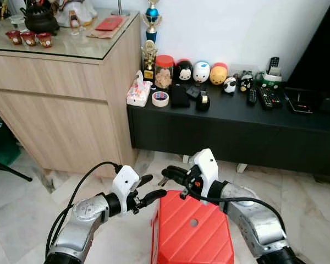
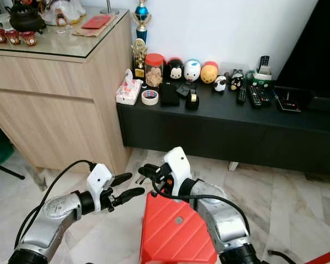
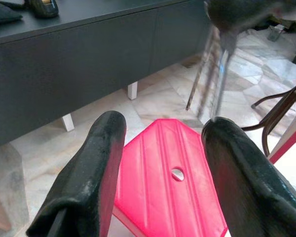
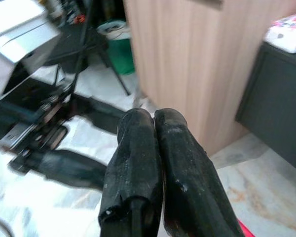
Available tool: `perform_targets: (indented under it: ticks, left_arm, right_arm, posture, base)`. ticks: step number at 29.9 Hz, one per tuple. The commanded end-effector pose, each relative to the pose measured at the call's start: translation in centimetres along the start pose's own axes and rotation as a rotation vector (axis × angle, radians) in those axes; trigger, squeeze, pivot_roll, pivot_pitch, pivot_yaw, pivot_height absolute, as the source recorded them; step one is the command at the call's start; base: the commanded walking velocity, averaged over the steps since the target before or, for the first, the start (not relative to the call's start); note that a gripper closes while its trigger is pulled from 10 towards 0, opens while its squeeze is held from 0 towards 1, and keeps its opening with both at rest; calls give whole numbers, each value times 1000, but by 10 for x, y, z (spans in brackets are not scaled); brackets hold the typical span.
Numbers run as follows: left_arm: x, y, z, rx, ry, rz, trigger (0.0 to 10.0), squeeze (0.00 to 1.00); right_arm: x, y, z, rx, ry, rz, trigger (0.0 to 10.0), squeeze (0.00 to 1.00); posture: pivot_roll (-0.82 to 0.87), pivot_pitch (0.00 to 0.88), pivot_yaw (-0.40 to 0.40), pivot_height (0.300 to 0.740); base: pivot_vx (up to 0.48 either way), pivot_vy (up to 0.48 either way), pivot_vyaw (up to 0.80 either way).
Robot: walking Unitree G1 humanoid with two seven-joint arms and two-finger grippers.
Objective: Hang keys on a hook
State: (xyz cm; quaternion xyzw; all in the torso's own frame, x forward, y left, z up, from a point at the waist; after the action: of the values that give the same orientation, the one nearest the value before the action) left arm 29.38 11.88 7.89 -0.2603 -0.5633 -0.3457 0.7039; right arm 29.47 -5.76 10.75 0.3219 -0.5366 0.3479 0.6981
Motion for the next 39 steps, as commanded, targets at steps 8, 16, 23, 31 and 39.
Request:
perform_targets:
  ticks: [8, 16, 23, 31, 39]
  left_arm:
    - [0, -8, 2, -19, 7, 26, 10000, 0]
    - [0, -11, 3, -29, 7, 42, 10000, 0]
    - [2, -13, 2, -46, 2, 48, 5961, 0]
    - [7, -18, -1, -73, -20, 69, 8431, 0]
    - [10, -20, -3, -66, -54, 92, 6118, 0]
  right_arm:
    - [-4, 3, 5, 22, 43, -8, 10000, 0]
    - [-13, 3, 8, 22, 69, -30, 10000, 0]
    - [-12, 4, 7, 31, 65, -43, 10000, 0]
    - [-12, 4, 6, 30, 57, -62, 10000, 0]
    - [-11, 4, 5, 28, 49, -74, 10000, 0]
  posture:
    - [53, 0, -85, 740]
    - [50, 0, -83, 740]
    - [54, 6, -81, 740]
    - [55, 9, -79, 740]
    - [59, 9, -79, 740]
  base:
    - [0, 0, 0]
    - [0, 0, 0]
    - [0, 0, 0]
    - [0, 0, 0]
    - [0, 0, 0]
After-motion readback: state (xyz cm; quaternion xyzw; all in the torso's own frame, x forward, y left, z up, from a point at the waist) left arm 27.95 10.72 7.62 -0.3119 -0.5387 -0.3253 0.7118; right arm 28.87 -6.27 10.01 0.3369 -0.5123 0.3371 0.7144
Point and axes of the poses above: a point about 5 cm out from each wrist's last joint towards the gripper, its own z axis pointing back from the gripper into the wrist, its own x axis along the axis of the wrist's last joint, y = z × x, the point moved 3 cm from there along -z, pointing out of the wrist towards the gripper, and after that the axes turned 2 degrees about z, right-handed, at the moved point
